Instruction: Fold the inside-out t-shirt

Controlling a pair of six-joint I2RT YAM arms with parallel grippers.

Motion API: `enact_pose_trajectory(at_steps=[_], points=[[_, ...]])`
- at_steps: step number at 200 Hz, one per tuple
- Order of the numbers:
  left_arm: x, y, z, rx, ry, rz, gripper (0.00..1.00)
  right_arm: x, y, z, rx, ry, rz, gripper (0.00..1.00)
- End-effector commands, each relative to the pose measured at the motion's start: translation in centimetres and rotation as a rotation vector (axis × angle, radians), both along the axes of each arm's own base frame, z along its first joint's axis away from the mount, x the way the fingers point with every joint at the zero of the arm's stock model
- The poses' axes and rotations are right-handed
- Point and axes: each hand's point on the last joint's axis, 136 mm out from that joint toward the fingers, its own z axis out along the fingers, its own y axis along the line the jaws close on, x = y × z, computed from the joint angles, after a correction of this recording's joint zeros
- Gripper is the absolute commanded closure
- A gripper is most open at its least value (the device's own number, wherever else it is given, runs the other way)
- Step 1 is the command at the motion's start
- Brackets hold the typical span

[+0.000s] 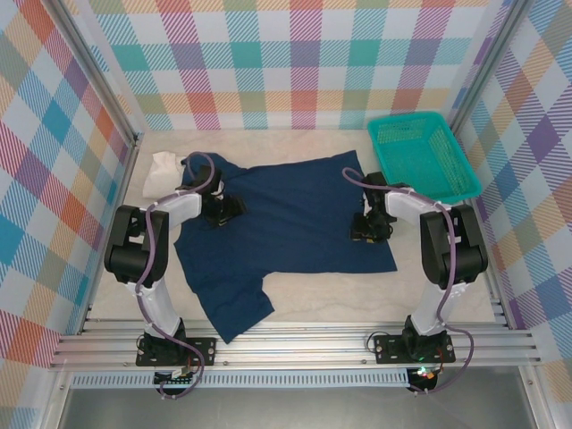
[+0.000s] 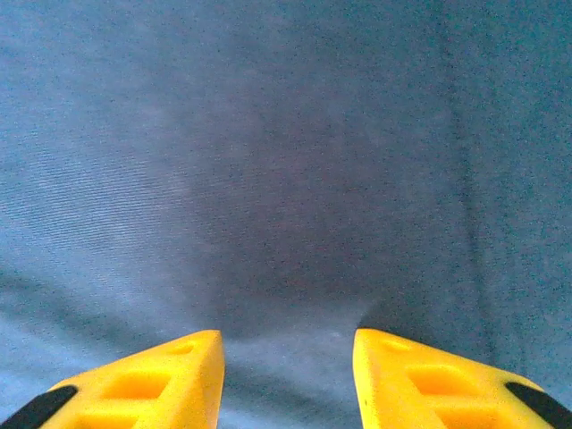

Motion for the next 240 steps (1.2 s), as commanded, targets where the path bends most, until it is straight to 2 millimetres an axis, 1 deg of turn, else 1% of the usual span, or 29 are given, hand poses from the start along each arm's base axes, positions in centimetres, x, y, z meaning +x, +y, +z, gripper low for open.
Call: enact_pose_trajectory(at_steps=[1, 7, 23, 39, 60, 75, 92, 109, 125, 144, 160, 186, 200, 213, 226, 240], points=[[0.5, 0.1, -0.1, 0.027, -0.004, -0.029, 0.33, -1.5, -2.6, -1.2, -0.087, 0.080, -0.049, 0.58], [0.3, 0.2, 0.0, 0.037, -0.002, -0.030, 0.33, -1.5, -2.9, -1.1, -0.097, 0.080, -0.052, 0.58], [0.3, 0.3, 1.4, 0.036, -0.036, -0.033, 0.32, -1.1, -2.9, -0.6, -0.101, 0.056, -0.046, 0.58], [0.1, 0.3, 3.9, 0.029, -0.090, -0.031, 0.29, -0.6, -2.0, 0.7, -0.049, 0.003, -0.032, 0.58], [-1.4, 0.3, 6.6, 0.029, -0.146, -0.036, 0.25, -0.3, -0.6, 2.9, -0.005, -0.083, 0.007, 0.57], [-3.4, 0.6, 7.2, 0.042, -0.130, -0.037, 0.25, -0.8, 0.7, 4.3, 0.033, -0.123, 0.048, 0.56], [-6.8, 1.4, 6.9, 0.069, -0.056, -0.022, 0.27, -2.2, 1.5, 5.3, 0.099, -0.141, 0.045, 0.54], [-11.6, 2.6, 5.8, 0.133, 0.033, 0.013, 0.28, -3.8, 1.5, 5.9, 0.132, -0.144, 0.021, 0.52], [-16.5, 2.7, 4.6, 0.186, 0.117, 0.023, 0.30, -5.2, 1.3, 6.0, 0.141, -0.127, 0.009, 0.50], [-21.9, 2.5, 3.1, 0.225, 0.243, 0.046, 0.31, -6.0, 1.5, 5.9, 0.157, -0.102, 0.009, 0.50], [-25.1, 2.7, 2.8, 0.274, 0.308, 0.057, 0.32, -6.2, 1.6, 5.8, 0.169, -0.099, 0.010, 0.50], [-28.5, 3.9, 2.8, 0.344, 0.393, 0.085, 0.33, -6.6, 1.8, 5.3, 0.180, -0.082, 0.000, 0.50], [-30.0, 4.3, 2.4, 0.349, 0.445, 0.100, 0.36, -7.2, 1.0, 4.7, 0.140, -0.054, -0.027, 0.51], [-31.2, 4.0, 1.5, 0.311, 0.490, 0.114, 0.39, -7.7, 0.1, 4.2, 0.094, -0.039, -0.045, 0.51], [-32.0, 3.1, 0.3, 0.251, 0.535, 0.127, 0.43, -7.9, -0.6, 3.9, 0.055, -0.039, -0.053, 0.50], [-32.2, 2.3, -0.6, 0.209, 0.557, 0.124, 0.48, -7.7, -0.9, 3.8, 0.043, -0.042, -0.055, 0.50]])
